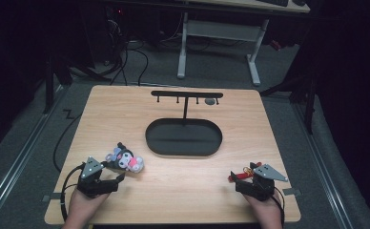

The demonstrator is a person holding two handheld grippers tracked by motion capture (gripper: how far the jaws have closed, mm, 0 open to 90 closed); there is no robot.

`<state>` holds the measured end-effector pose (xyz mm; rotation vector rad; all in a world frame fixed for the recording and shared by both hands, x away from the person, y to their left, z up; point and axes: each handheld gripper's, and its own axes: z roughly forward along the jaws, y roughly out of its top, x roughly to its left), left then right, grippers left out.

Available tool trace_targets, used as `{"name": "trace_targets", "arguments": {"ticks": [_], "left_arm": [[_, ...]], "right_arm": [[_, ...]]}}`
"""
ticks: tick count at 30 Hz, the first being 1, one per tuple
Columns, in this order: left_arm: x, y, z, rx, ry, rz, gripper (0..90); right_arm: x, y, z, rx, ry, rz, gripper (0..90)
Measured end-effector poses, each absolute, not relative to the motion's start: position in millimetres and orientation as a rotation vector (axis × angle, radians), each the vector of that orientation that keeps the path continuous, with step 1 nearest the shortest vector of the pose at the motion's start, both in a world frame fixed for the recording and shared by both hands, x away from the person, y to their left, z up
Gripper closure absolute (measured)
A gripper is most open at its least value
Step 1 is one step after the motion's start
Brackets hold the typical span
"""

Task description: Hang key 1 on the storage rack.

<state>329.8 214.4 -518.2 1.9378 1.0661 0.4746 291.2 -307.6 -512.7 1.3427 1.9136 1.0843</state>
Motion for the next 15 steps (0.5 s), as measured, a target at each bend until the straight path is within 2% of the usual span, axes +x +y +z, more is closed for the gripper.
{"name": "trace_targets", "arguments": {"ticks": [15], "left_arm": [[328.3,210.2,-517.2,1.957,1.022,0.494,15.3]], "right_arm": [[293.0,-298.5,-512.5,1.297,1.971,1.053,14.6]]}}
